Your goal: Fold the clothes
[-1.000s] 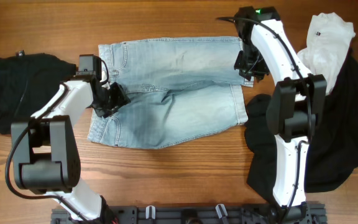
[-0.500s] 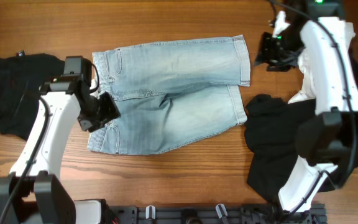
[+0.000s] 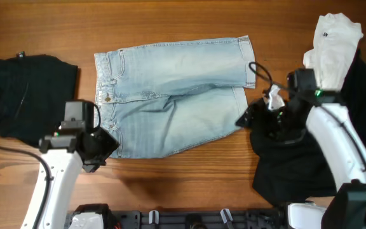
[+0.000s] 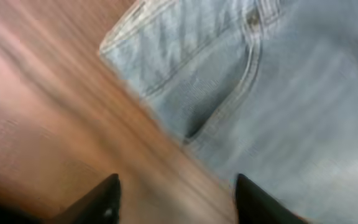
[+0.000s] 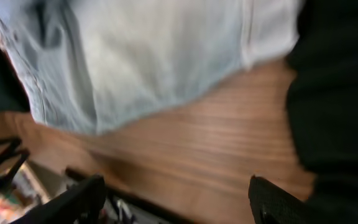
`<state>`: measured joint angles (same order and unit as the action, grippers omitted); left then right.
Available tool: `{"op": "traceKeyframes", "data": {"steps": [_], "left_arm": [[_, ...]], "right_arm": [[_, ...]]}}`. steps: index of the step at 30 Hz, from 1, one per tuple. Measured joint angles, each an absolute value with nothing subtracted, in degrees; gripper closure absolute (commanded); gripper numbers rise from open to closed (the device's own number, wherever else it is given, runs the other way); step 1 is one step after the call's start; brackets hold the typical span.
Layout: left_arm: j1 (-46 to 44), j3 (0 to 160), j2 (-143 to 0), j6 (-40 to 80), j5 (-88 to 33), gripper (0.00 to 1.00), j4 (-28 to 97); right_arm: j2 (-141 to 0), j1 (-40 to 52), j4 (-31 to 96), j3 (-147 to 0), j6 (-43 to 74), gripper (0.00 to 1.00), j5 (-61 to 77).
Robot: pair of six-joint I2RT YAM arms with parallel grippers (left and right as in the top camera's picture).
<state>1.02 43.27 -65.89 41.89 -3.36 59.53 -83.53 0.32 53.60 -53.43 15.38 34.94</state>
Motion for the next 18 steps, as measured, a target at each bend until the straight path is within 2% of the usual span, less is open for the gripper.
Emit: {"op": "traceKeyframes", "data": {"steps": [1, 2, 4, 6, 10, 11, 13, 18], "left_arm": [[1.02, 40.66, -65.6, 44.03, -2.79, 0.35, 56.69], [1.02, 38.28, -65.63, 46.02, -2.37, 0.28, 55.72], [1.02, 33.87, -65.56, 49.06, -1.72, 0.3, 50.43], [1.02, 30.55, -65.69, 50.52, -1.3, 0.42, 42.46], [1.02, 25.58, -68.29, 52.29, -0.93, 0.76, 33.52], [1.04, 25.61, -69.34, 52.6, -0.84, 0.92, 31.38], [1.08, 25.69, -69.95, 52.95, -0.69, 0.96, 31.2], [1.13, 26.28, -70.28, 53.08, -0.82, 0.96, 34.35]], "right_arm": [[-83.46, 1.3, 49.34, -50.54, 16.78, 0.22, 35.62], [-83.48, 2.68, 46.02, -46.3, 18.9, 0.22, 36.21], [-83.57, 3.25, 39.16, -41.91, 21.82, 0.22, 36.14], [-83.57, 3.25, 36.8, -40.93, 23.14, 0.22, 35.05], [-83.57, 3.25, 35.81, -40.77, 23.83, 0.22, 34.02], [-83.57, 3.25, 35.68, -40.75, 24.03, 0.22, 33.87], [-83.57, 3.25, 35.7, -40.73, 24.05, 0.22, 33.78], [-83.57, 3.25, 34.94, -40.45, 25.96, 0.22, 32.69]]}}
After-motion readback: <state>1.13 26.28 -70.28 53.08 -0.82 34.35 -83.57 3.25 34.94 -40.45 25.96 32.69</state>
